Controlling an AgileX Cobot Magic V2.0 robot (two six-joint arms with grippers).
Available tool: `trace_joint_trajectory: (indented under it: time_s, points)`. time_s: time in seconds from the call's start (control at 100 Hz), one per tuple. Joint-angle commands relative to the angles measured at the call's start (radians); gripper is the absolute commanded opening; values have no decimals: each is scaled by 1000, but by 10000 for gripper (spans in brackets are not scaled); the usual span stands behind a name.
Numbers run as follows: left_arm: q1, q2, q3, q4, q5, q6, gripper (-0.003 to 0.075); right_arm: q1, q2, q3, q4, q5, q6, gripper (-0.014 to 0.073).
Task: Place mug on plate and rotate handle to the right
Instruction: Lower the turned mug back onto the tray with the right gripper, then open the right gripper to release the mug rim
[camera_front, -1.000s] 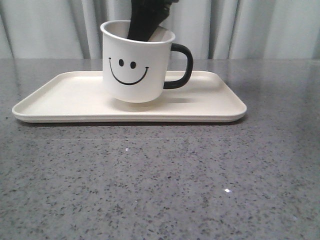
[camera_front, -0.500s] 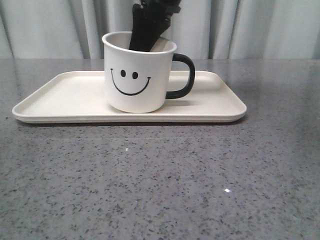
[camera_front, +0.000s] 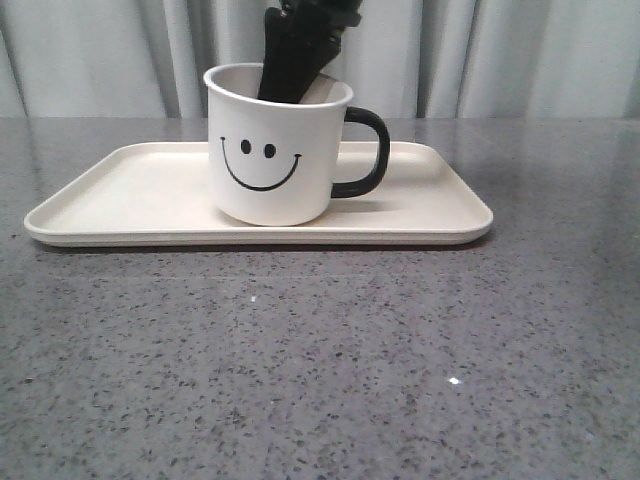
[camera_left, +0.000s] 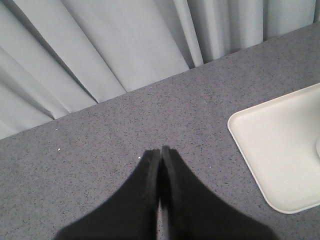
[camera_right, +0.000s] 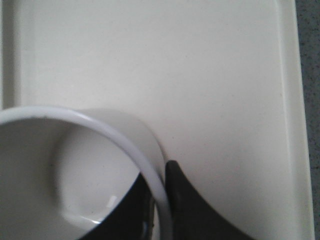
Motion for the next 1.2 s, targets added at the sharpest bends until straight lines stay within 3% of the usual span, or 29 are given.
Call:
trace_joint_trajectory:
  time_s: [0.0, 0.27, 0.49, 0.83, 1.02, 1.19]
  points:
    - [-6, -3, -18, 15, -23, -13, -20, 0, -58, -20, 33, 89, -7, -109]
    - [-6, -3, -18, 15, -23, -13, -20, 0, -58, -20, 33, 89, -7, -105]
    - [-6, -3, -18, 15, -23, -13, -20, 0, -58, -20, 41, 89, -7, 13]
    - [-6, -3, -18, 15, -23, -13, -20, 0, -58, -20, 53, 89, -8, 24]
    - [-6, -3, -18, 15, -23, -13, -20, 0, -58, -20, 53, 89, -8, 121]
    - [-6, -3, -18, 15, -23, -13, -20, 0, -58, -20, 53, 89, -8, 125]
